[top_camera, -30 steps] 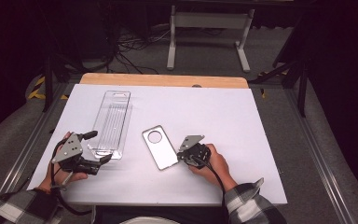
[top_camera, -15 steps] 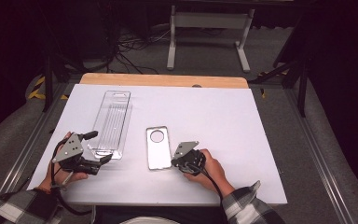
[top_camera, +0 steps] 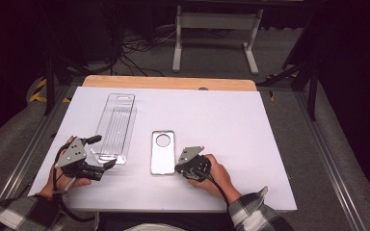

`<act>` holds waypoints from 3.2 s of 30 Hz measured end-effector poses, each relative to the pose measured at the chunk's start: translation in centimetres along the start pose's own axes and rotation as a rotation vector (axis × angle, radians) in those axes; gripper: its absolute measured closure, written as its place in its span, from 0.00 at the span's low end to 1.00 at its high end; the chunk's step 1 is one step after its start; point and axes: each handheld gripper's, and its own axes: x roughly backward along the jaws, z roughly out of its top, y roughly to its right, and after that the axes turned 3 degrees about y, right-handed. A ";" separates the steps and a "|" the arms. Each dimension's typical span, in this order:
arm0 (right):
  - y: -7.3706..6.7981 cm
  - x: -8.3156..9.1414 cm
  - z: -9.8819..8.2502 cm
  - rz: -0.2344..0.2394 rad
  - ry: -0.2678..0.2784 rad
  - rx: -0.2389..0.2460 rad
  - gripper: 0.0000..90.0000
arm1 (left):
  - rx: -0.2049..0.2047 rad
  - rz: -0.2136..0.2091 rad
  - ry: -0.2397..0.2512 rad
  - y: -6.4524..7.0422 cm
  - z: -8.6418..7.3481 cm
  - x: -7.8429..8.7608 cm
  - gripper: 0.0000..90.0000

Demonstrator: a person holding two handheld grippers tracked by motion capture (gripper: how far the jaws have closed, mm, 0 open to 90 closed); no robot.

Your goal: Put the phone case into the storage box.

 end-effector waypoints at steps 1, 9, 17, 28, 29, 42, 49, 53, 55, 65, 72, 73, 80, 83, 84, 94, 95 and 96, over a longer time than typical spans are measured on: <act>0.1 0.1 0.0 -0.007 0.001 -0.001 0.92 | -0.001 0.000 0.001 0.0 0.0 0.0 0.07; 2.0 1.3 0.6 -0.043 0.066 -0.032 0.58 | -0.012 0.005 -0.006 0.0 0.1 0.0 0.07; 5.0 1.1 3.4 -0.076 0.042 -0.058 0.21 | -0.013 0.003 -0.012 0.1 0.0 -0.1 0.07; 9.1 -1.3 6.9 -0.113 -0.037 -0.123 0.23 | -0.013 0.002 -0.014 0.2 0.0 -0.3 0.07; 9.1 -1.3 6.9 -0.113 -0.037 -0.123 0.23 | -0.013 0.002 -0.014 0.2 0.0 -0.3 0.07; 11.8 -5.9 9.3 -0.025 -0.263 -0.199 0.33 | -0.008 -0.012 -0.019 0.2 -0.1 -0.2 0.07; 12.4 -6.7 9.5 -0.005 -0.312 -0.180 0.62 | -0.017 -0.018 -0.026 0.3 -0.1 -0.3 0.07; 12.7 -6.9 9.3 -0.002 -0.323 -0.193 0.69 | -0.016 -0.018 -0.026 0.2 -0.2 -0.4 0.07; 13.0 -7.1 9.1 0.012 -0.317 -0.204 0.73 | -0.017 -0.021 -0.026 0.2 -0.2 -0.4 0.07; 12.9 -7.4 9.7 0.013 -0.366 -0.140 0.90 | -0.016 -0.019 -0.032 0.3 -0.2 -0.5 0.07; 11.8 -8.0 10.8 -0.030 -0.453 0.046 0.94 | -0.013 -0.022 -0.032 0.3 -0.2 -0.5 0.07; 11.7 -8.0 10.8 -0.038 -0.459 0.064 0.94 | -0.011 -0.020 -0.033 0.3 -0.3 -0.5 0.07; 11.2 -7.9 10.6 -0.072 -0.425 0.114 0.96 | -0.004 -0.020 -0.022 0.2 -0.2 -0.4 0.07; 10.9 -7.6 10.5 -0.083 -0.407 0.128 0.96 | -0.001 -0.023 -0.022 0.2 -0.2 -0.4 0.07; 10.9 -7.6 10.5 -0.083 -0.407 0.128 0.96 | -0.001 -0.023 -0.022 0.2 -0.2 -0.4 0.07; 9.2 -3.7 10.2 -0.180 -0.182 0.245 0.96 | 0.036 -0.024 0.004 0.1 0.1 -0.4 0.07; 8.9 -3.3 10.1 -0.199 -0.155 0.249 0.96 | 0.037 -0.022 0.004 0.1 0.2 -0.4 0.07; 8.6 -2.9 10.1 -0.230 -0.130 0.249 0.96 | 0.040 -0.024 0.006 0.1 0.3 -0.3 0.07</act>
